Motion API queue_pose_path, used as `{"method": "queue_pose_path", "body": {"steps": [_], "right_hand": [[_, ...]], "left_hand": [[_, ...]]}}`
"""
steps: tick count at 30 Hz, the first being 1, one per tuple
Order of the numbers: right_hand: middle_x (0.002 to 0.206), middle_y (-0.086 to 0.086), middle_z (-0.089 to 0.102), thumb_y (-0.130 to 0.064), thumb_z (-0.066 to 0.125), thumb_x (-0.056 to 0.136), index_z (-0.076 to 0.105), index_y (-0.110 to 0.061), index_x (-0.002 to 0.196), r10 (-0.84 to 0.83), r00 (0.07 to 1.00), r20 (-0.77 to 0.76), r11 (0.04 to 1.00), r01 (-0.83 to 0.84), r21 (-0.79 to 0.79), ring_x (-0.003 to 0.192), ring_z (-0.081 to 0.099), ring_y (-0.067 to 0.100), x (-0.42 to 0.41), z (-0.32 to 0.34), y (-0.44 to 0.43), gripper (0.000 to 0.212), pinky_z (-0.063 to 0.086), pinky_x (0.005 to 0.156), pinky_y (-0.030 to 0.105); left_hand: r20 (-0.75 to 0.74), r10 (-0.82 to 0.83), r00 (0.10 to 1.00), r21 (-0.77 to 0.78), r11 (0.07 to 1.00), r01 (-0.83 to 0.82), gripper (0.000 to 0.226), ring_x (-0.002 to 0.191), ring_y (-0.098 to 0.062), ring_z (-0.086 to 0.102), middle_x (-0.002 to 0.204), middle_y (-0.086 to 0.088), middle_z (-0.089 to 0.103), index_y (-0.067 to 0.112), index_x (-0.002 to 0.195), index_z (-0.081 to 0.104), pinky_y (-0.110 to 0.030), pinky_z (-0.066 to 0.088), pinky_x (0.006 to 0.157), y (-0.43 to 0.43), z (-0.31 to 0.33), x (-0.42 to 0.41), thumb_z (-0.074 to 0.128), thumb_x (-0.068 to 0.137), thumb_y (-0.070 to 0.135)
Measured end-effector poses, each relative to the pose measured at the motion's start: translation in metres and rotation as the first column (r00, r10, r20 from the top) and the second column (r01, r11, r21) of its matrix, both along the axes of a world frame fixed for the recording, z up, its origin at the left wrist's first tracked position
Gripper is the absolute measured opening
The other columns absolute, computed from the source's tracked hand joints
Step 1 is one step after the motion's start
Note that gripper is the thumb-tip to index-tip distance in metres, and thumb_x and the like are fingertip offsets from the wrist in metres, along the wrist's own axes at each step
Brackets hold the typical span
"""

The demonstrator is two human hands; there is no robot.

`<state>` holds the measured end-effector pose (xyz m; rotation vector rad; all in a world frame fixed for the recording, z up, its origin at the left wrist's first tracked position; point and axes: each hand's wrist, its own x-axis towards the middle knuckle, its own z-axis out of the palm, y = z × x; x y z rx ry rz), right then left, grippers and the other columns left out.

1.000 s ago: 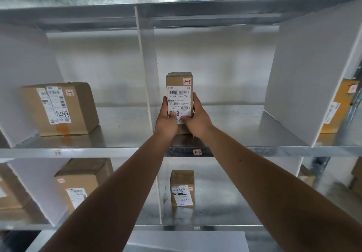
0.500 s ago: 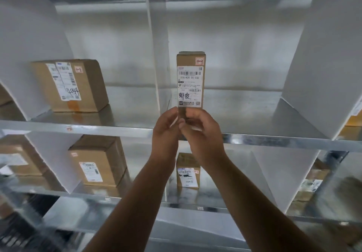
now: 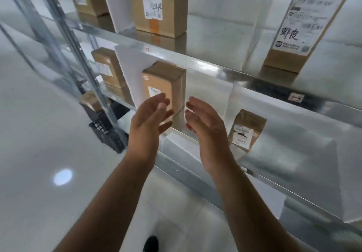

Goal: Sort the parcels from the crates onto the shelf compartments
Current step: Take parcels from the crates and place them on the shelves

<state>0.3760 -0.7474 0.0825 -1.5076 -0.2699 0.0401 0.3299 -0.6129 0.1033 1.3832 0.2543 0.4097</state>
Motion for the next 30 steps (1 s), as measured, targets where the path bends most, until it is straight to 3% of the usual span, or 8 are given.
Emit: {"method": "queue_pose_path", "body": {"steps": [3,7,11,13,18,23,27,30], "right_hand": [[0.135,-0.012,0.071,-0.041,0.068,0.09,0.069,-0.036,0.127,0.086,0.995,-0.041,0.996,-0.086,0.013,0.128,0.066,0.013,-0.006,-0.006,0.041,0.038,0.053,0.113,0.049],[0.134,-0.022,0.069,-0.044,0.069,0.093,0.067,-0.029,0.136,0.186,0.981,-0.056,0.982,-0.187,-0.022,0.131,0.064,0.014,-0.014,-0.011,0.109,0.045,0.051,0.113,0.054],[0.13,-0.015,0.073,-0.027,0.073,0.099,0.066,-0.025,0.139,0.27,0.96,-0.075,0.963,-0.27,0.009,0.123,0.068,0.008,-0.023,-0.013,0.184,0.04,0.053,0.112,0.047],[0.133,-0.011,0.073,-0.025,0.071,0.101,0.066,-0.026,0.139,0.315,0.946,-0.072,0.949,-0.315,0.001,0.123,0.068,0.007,-0.029,-0.014,0.223,0.039,0.054,0.112,0.045],[0.133,-0.009,0.073,-0.03,0.068,0.088,0.067,-0.031,0.134,0.437,0.899,-0.038,0.9,-0.436,0.029,0.123,0.067,0.002,-0.048,-0.015,0.319,0.045,0.054,0.107,0.028],[0.131,-0.007,0.074,-0.03,0.07,0.086,0.069,-0.031,0.13,0.514,0.856,-0.059,0.858,-0.511,0.056,0.124,0.067,0.005,-0.059,-0.024,0.395,0.044,0.053,0.109,0.033],[0.133,-0.004,0.073,-0.029,0.07,0.088,0.069,-0.024,0.135,0.55,0.831,-0.075,0.835,-0.549,0.038,0.127,0.066,0.012,-0.058,-0.032,0.445,0.048,0.052,0.112,0.041],[0.131,0.0,0.074,-0.027,0.07,0.089,0.068,-0.017,0.137,0.558,0.827,-0.077,0.83,-0.556,0.042,0.124,0.069,0.013,-0.052,-0.038,0.476,0.049,0.054,0.105,0.035]], "left_hand": [[-0.054,0.095,0.994,-0.047,0.994,-0.097,0.025,0.117,-0.023,0.073,0.128,0.003,0.075,0.023,0.131,0.067,-0.053,0.053,0.109,0.043,-0.008,-0.016,0.058,0.108,0.024],[-0.067,0.196,0.978,-0.019,0.98,-0.197,0.022,0.114,-0.02,0.073,0.121,0.002,0.077,0.02,0.125,0.07,-0.049,0.055,0.106,0.1,-0.014,-0.036,0.06,0.107,0.02],[-0.061,0.25,0.966,-0.024,0.967,-0.252,0.033,0.117,-0.031,0.07,0.123,-0.01,0.074,0.014,0.124,0.07,-0.046,0.052,0.101,0.169,-0.02,-0.05,0.066,0.093,0.026],[-0.057,0.272,0.961,-0.019,0.962,-0.273,0.027,0.113,-0.032,0.07,0.121,-0.014,0.074,0.013,0.122,0.071,-0.046,0.052,0.097,0.208,-0.023,-0.058,0.065,0.097,0.022],[-0.082,0.332,0.94,-0.118,0.933,-0.34,0.019,0.102,-0.022,0.073,0.104,0.002,0.078,0.022,0.109,0.074,-0.045,0.055,0.096,0.298,-0.03,-0.08,0.057,0.106,0.015],[-0.104,0.393,0.914,-0.158,0.9,-0.405,0.017,0.106,-0.023,0.072,0.104,0.007,0.078,0.025,0.112,0.072,-0.051,0.053,0.106,0.361,-0.031,-0.101,0.06,0.105,0.015],[-0.106,0.426,0.899,-0.153,0.886,-0.438,0.018,0.101,-0.018,0.073,0.1,0.009,0.078,0.024,0.114,0.07,-0.042,0.056,0.098,0.4,-0.035,-0.108,0.058,0.106,0.013],[-0.115,0.452,0.885,-0.12,0.878,-0.464,0.025,0.106,-0.018,0.075,0.106,0.008,0.078,0.019,0.129,0.063,-0.038,0.056,0.096,0.422,-0.043,-0.104,0.056,0.107,0.011]]}}
